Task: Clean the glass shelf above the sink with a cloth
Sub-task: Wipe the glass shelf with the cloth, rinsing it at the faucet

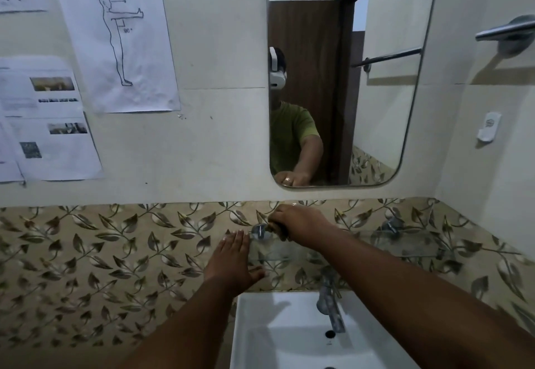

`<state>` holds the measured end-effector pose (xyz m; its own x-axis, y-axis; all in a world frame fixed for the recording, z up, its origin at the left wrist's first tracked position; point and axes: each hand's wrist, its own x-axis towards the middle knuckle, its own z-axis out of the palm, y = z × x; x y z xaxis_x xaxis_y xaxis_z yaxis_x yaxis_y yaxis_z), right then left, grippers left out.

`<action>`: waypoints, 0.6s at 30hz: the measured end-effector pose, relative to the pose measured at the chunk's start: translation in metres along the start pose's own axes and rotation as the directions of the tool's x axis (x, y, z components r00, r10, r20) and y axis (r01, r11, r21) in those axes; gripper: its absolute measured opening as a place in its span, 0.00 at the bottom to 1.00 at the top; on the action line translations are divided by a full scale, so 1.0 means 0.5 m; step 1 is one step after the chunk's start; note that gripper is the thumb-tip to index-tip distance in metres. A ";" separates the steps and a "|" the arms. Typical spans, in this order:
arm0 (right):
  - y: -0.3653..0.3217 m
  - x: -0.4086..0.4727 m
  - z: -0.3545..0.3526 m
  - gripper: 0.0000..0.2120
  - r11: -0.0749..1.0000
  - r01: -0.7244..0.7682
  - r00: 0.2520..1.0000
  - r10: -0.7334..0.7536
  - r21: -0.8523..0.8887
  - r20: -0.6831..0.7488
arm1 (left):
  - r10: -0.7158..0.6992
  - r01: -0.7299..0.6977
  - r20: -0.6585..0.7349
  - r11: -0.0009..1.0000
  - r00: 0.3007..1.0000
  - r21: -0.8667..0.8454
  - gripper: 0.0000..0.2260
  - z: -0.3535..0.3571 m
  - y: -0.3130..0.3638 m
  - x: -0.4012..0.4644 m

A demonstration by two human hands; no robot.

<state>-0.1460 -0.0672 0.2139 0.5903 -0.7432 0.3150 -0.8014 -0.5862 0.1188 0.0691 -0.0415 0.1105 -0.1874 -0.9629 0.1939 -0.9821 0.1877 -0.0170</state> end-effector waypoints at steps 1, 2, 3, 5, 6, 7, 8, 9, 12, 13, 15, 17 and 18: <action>-0.005 0.009 0.007 0.18 1.000 -0.003 0.999 0.002 0.031 0.038 | 0.002 -0.002 -0.013 1.000 1.000 -0.001 0.50 0.007 -0.001 0.002; -0.010 0.018 0.014 0.19 0.997 -0.009 0.994 0.001 0.071 0.106 | 0.004 -0.004 -0.022 1.000 1.000 -0.004 0.50 0.013 -0.003 0.004; -0.016 0.024 0.025 0.19 0.994 -0.023 0.983 0.003 0.105 0.184 | 0.005 -0.005 -0.025 1.000 1.000 -0.008 0.50 0.019 -0.006 0.006; -0.021 0.024 0.040 0.20 0.982 -0.100 0.968 0.060 0.157 0.243 | 0.015 -0.015 -0.054 1.000 0.998 -0.006 0.51 0.020 -0.003 0.008; -0.027 0.024 0.049 0.20 0.971 -0.148 0.963 0.098 0.188 0.251 | 0.018 -0.018 -0.061 1.000 0.998 -0.004 0.51 0.024 -0.004 0.008; -0.033 0.025 0.056 0.19 0.960 -0.185 0.957 0.128 0.208 0.259 | 0.019 -0.019 -0.068 1.000 0.997 -0.002 0.51 0.027 -0.005 0.009; -0.042 0.023 0.064 0.18 0.954 -0.210 0.953 0.151 0.213 0.264 | 0.021 -0.020 -0.079 1.000 0.997 0.001 0.51 0.031 -0.006 0.008; -0.054 0.021 0.073 0.17 0.948 -0.235 0.949 0.175 0.217 0.263 | 0.018 -0.018 -0.088 1.000 0.996 0.004 0.51 0.036 -0.006 0.007; -0.096 0.010 0.104 0.18 0.905 -0.329 0.935 0.273 0.269 0.224 | 0.013 -0.014 -0.112 1.000 0.994 -0.007 0.50 0.045 -0.006 0.005; -0.110 0.006 0.112 0.19 0.898 -0.348 0.931 0.298 0.270 0.211 | 0.017 -0.018 -0.128 1.000 0.992 -0.009 0.49 0.046 -0.006 0.005; -0.134 0.001 0.127 0.24 0.917 -0.343 0.934 0.310 0.205 0.177 | 0.024 -0.028 -0.160 0.999 0.987 -0.017 0.47 0.046 -0.005 0.003; -0.149 -0.007 0.142 0.25 0.938 -0.333 0.938 0.320 0.093 0.134 | 0.034 -0.039 -0.166 0.999 0.986 -0.028 0.44 0.044 -0.002 0.001; -0.152 -0.013 0.150 0.24 0.943 -0.328 0.941 0.320 0.062 0.110 | 0.038 -0.043 -0.162 0.999 0.986 -0.026 0.43 0.042 -0.001 0.000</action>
<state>-0.0815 -0.0419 0.1320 0.3093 -0.9224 0.2312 -0.9431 -0.3287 -0.0496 0.0693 -0.0456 0.0897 -0.2192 -0.9109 0.3496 -0.9722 0.2340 0.0001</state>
